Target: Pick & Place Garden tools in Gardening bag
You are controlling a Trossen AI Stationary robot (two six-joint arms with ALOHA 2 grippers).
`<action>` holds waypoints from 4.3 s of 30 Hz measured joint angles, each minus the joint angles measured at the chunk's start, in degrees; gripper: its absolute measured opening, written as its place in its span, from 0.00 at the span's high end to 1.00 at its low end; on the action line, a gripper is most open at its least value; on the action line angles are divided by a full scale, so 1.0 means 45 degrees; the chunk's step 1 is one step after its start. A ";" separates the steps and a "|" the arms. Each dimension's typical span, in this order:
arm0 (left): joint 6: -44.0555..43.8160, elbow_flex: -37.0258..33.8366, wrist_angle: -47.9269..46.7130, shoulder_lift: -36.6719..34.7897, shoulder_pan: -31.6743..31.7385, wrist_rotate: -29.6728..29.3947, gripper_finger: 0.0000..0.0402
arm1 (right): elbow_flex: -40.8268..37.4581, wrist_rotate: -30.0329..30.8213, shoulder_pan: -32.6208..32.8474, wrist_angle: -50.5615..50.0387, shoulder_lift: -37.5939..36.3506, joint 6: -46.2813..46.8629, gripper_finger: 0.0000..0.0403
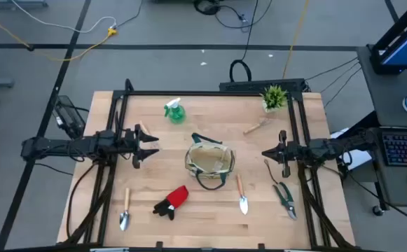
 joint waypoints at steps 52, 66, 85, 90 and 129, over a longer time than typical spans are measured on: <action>0.0000 -0.0002 -0.0002 -0.0004 0.0000 0.0002 0.38 | -0.0007 0.0251 -0.0003 0.0531 0.0042 -0.2993 0.98; 0.0000 -0.0004 0.0000 -0.0004 0.0000 0.0000 0.38 | -0.0088 0.0321 -0.0002 0.2856 0.0065 -0.5377 0.98; -0.0848 0.0001 0.2074 0.0001 0.0000 -0.0319 0.38 | -0.0030 0.0330 -0.0003 0.2927 0.0063 -0.5342 0.98; -0.2785 0.0001 0.3368 0.0001 0.0000 -0.0330 0.38 | -0.0020 0.0334 -0.0004 0.2934 0.0063 -0.5343 0.98; -1.1000 1.1750 -0.9334 1.1820 -0.6632 -0.0178 0.38 | -0.0005 0.0345 -0.0002 0.2934 0.0063 -0.5377 0.98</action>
